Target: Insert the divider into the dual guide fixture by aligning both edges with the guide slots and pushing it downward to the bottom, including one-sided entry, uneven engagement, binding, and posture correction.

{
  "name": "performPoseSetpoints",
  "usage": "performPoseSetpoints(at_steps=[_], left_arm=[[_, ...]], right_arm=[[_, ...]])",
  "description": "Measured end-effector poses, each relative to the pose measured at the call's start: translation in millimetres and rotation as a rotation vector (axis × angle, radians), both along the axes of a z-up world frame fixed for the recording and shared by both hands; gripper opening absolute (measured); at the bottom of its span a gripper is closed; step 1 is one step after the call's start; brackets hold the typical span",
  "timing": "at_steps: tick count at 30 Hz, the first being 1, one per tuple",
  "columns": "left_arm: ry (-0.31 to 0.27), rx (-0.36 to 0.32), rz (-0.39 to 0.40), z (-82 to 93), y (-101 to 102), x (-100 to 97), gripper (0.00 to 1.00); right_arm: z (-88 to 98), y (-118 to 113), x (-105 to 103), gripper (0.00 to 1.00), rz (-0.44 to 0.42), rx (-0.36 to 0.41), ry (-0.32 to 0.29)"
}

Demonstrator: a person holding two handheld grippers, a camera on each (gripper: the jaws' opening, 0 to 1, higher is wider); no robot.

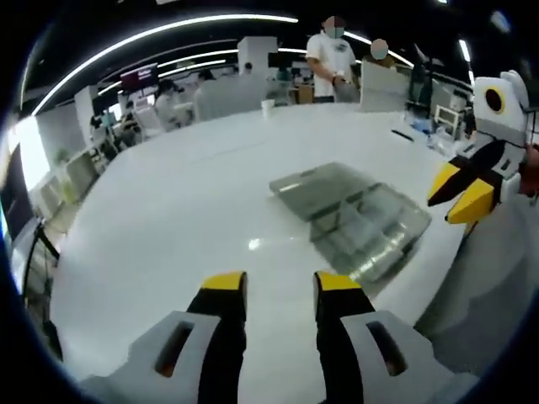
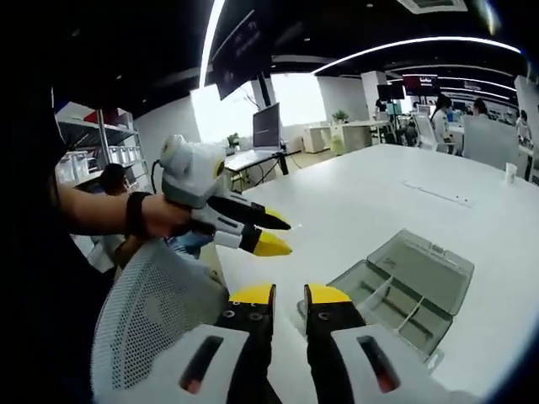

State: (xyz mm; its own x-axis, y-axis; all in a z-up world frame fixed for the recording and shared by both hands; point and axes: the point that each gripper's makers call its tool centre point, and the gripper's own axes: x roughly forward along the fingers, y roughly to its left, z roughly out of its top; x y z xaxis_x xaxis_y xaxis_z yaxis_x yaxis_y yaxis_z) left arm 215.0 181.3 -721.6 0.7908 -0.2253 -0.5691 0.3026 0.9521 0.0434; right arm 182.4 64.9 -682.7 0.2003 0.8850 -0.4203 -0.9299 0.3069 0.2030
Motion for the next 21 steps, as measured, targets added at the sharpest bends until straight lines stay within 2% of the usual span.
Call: performPoseSetpoints(at_steps=[9, 17, 21], left_arm=[[-0.060, 0.013, -0.055, 13.7, -25, -7.3, 0.29], [-0.073, 0.025, -0.117, 7.4, -47, -9.0, 0.29], [-0.096, 0.028, -0.131, 11.8, -54, -8.8, 0.29]], right_arm=[[2.9, -1, 0, 0.09, 0.001, 0.017, 0.011], [2.4, -11, 10, 0.09, -0.022, 0.028, 0.039], [2.8, -12, 14, 0.10, -0.024, 0.036, 0.057]])
